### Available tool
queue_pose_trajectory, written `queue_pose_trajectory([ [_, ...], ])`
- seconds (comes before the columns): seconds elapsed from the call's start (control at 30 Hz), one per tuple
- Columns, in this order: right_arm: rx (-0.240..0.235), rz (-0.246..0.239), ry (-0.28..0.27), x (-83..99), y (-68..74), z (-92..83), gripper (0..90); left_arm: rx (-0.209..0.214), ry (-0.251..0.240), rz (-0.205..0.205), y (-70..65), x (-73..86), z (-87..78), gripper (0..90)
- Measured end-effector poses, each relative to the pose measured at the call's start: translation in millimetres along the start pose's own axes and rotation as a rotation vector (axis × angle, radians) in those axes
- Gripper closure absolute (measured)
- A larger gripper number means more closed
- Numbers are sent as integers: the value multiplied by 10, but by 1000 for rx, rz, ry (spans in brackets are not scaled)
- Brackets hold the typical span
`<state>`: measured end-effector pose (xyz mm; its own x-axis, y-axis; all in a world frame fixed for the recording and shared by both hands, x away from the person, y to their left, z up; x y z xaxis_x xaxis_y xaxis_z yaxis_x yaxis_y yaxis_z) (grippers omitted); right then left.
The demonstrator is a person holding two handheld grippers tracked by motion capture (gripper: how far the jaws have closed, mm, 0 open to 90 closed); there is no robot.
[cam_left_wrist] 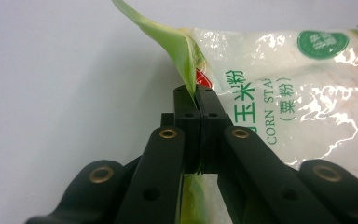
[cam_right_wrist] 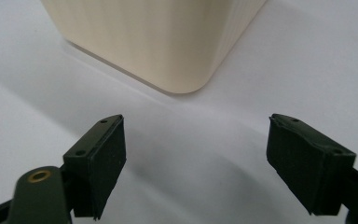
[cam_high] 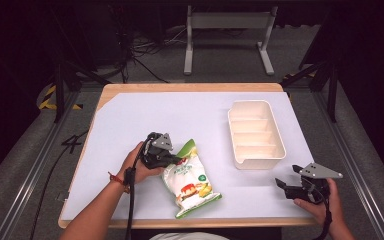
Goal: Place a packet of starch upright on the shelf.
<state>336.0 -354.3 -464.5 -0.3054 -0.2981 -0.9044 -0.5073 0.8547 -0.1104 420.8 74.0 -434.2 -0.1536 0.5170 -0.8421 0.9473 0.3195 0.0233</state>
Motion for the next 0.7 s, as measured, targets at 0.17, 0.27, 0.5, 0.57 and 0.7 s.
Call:
queue_pose_trajectory([
  [0.17, 1, 5, -4, -1, -5, -9, 197, -97, -84, 81, -106, -178, -174, 895],
  [0.27, -1, 5, -2, -1, -3, -4, 197, -127, -129, 88, -117, -244, -258, 897],
  [0.5, -1, 9, -2, -3, -3, -5, 197, -206, -255, 105, -115, -369, -439, 899],
  [0.57, 0, 10, -2, -2, -5, -5, 198, -202, -273, 105, -121, -392, -445, 899],
  [0.7, 14, 19, -16, -12, -26, -15, 200, -193, -289, 115, -115, -462, -445, 899],
])
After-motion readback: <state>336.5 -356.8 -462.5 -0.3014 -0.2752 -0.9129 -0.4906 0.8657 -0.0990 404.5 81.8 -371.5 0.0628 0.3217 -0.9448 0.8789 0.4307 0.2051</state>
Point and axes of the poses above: each handheld gripper's, and its own axes: z roughly forward along the jaws, x roughly out of its underside, y roughly to its left, the point moved 4 cm from there along z, roughly forward along the jaws, and after that the axes turned 13 degrees about -y, right-handed, at the moved point
